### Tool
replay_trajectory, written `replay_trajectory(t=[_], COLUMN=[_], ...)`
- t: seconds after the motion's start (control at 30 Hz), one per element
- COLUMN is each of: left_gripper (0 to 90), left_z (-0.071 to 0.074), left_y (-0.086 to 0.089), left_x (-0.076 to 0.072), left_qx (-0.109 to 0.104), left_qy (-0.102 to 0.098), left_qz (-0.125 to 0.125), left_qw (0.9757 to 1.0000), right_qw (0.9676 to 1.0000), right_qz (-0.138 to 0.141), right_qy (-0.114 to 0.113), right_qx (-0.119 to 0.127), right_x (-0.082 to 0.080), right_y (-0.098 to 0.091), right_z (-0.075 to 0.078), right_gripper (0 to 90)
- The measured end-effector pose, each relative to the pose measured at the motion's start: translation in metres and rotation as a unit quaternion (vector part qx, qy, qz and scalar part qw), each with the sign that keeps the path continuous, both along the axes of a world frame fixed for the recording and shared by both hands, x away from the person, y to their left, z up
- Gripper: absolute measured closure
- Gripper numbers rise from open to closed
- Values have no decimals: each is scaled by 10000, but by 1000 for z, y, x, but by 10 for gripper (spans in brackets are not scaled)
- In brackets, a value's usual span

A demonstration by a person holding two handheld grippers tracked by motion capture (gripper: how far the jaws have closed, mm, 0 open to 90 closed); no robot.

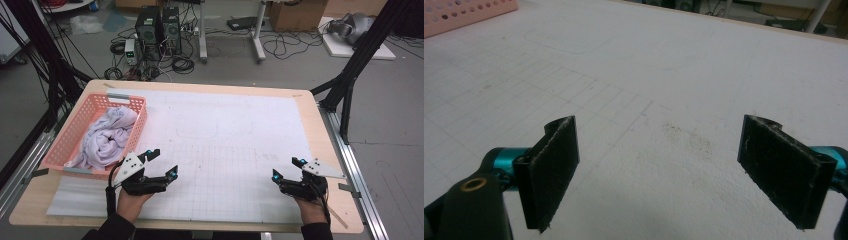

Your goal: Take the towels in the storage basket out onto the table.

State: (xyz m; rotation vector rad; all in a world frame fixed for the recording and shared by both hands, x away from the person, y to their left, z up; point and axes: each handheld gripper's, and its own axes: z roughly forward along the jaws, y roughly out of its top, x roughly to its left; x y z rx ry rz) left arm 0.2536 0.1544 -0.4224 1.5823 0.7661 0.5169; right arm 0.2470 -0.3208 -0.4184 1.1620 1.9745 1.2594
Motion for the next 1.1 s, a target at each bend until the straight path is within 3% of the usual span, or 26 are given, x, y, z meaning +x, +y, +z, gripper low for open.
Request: replay_trajectory(t=[0.37, 0.5, 0.67, 0.77, 0.9, 1.1], left_gripper=[160, 161, 166, 166, 178, 177], left_z=[-1, 0, 2, 2, 7, 22], left_y=[-2, 0, -2, -1, 6, 17], left_x=[2, 2, 3, 1, -5, -6], left_qx=[23, 7, 4, 14, 121, -12], left_qy=[26, 6, -9, -3, -50, -161], left_qz=[-2, 116, 64, 56, 163, 220], left_qw=[10000, 9999, 10000, 10000, 9998, 9996], right_qw=[10000, 9999, 9999, 9999, 9999, 9997], right_qz=[8, 37, 132, 67, 108, 223], right_qy=[-4, 20, 59, 65, 43, 57], right_qx=[83, 96, -80, 48, 86, -5], right_x=[5, 9, 8, 7, 10, 14], right_y=[-3, -3, -5, -6, -2, 6], right_z=[-2, -3, -4, -1, 0, 1], right_gripper=[155, 155, 155, 154, 155, 155])
